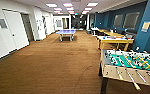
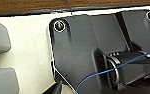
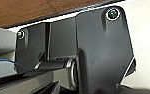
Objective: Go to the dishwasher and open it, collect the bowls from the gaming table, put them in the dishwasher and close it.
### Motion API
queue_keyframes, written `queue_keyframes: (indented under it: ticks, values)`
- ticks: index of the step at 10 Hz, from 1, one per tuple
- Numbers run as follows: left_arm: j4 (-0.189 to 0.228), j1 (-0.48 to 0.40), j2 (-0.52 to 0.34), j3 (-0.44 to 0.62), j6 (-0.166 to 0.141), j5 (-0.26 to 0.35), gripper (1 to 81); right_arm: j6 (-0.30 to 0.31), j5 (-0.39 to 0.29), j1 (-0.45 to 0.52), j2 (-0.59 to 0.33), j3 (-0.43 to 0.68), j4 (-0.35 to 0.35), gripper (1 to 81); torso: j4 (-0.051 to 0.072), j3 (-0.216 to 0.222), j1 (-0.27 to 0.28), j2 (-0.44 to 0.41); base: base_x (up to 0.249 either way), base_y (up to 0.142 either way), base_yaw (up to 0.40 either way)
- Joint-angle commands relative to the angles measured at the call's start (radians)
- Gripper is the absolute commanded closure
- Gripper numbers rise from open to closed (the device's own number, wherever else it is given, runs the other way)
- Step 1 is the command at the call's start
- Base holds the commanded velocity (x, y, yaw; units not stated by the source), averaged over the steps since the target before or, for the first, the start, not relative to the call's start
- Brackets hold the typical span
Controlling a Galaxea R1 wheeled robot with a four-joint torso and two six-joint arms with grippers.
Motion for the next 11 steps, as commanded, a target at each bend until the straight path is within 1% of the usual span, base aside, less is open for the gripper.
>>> queue_keyframes:
  ticks: [1,4,6,11]
  values:
    - [-0.005,-0.052,-0.019,-0.004,0.0,0.055,1.0,0.0,-0.051,0.041,-0.001,0.0,-0.003,1.0,0.0,0.0,0.0,0.0,0.0,0.0,0.0]
    - [-0.008,-0.053,-0.028,-0.004,-0.003,0.053,1.0,0.003,-0.052,0.044,0.001,0.003,-0.001,1.0,0.0,0.0,0.0,0.0,0.0,0.0,0.0]
    - [-0.01,-0.053,-0.019,-0.004,-0.01,0.05,1.0,0.005,-0.054,0.045,0.007,0.006,0.0,1.0,0.0,0.0,0.0,0.0,0.0,0.0,0.0]
    - [-0.008,-0.053,-0.001,-0.004,-0.008,0.039,1.0,0.003,-0.058,0.045,0.021,0.009,0.0,1.0,0.0,0.0,0.0,0.0,0.0,0.0,0.0]
